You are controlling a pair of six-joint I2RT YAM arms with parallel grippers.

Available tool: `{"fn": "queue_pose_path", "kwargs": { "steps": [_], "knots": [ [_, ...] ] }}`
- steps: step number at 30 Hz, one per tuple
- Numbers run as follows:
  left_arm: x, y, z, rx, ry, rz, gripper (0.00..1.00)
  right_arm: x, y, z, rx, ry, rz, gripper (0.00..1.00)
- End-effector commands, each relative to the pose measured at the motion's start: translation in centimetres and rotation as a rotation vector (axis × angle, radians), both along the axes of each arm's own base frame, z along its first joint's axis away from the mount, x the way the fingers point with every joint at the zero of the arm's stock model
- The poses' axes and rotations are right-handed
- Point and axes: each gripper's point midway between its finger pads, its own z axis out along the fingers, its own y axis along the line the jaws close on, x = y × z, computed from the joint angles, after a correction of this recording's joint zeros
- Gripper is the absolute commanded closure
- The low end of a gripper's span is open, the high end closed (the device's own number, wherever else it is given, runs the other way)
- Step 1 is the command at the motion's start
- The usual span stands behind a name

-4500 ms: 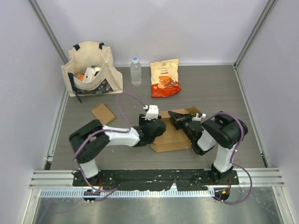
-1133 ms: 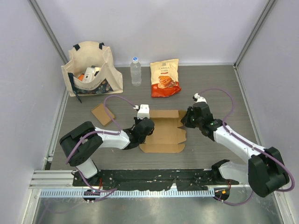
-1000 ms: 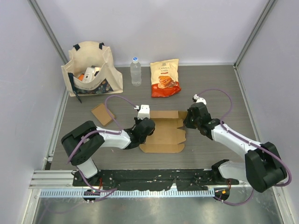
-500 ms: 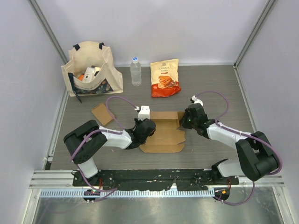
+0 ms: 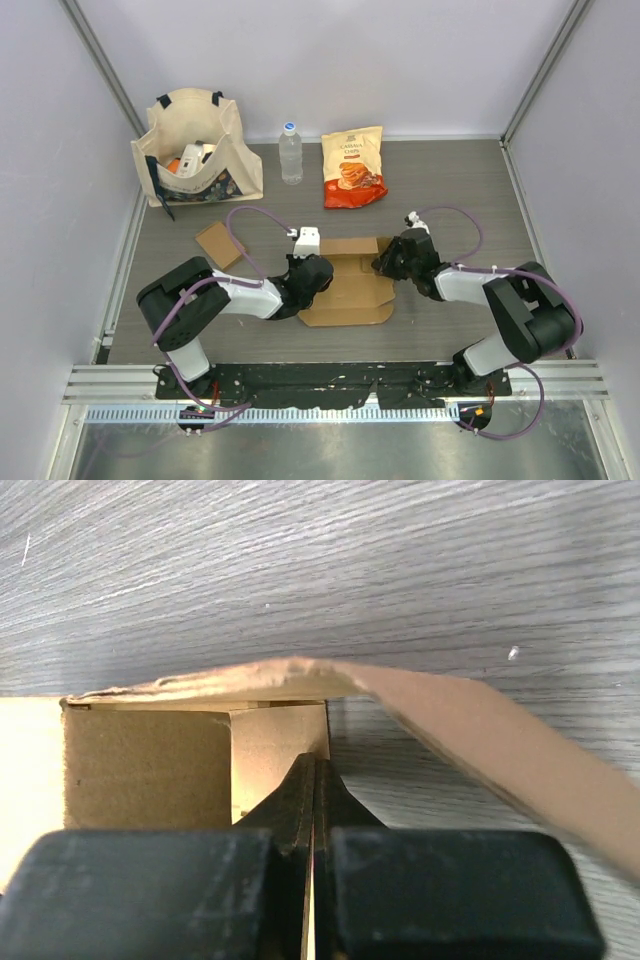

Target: Fold the paper box

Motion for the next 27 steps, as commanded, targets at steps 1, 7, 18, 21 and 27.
{"fn": "queue_pose_path", "kwargs": {
  "steps": [1, 7, 18, 21, 27],
  "knots": [
    [0.5, -1.1, 1.2, -0.056, -0.037, 0.021, 1.0, -1.4, -1.2, -0.8, -0.07, 0.048, -0.007, 0.99],
    [0.5, -0.7, 1.0, -0.042, -0.035, 0.029, 1.0, -1.8, -3.7, 7.8, -0.261, -0.036, 0.096, 0.88],
    [0.2, -0.1, 1.1, -0.012, -0.018, 0.024, 1.0, -1.5, -8.1, 10.4, -0.689, 0.113, 0.315, 0.41],
    [0.2, -0.3, 1.1, -0.024, -0.017, 0.017, 1.0, -0.8, -7.1, 9.9, -0.675, 0.103, 0.368, 0.42],
    [0.0, -0.4, 0.4, -0.039, -0.014, 0.014, 1.0, 0.1, -6.4, 9.4, -0.649, 0.113, 0.334, 0.85]
  ]
}}
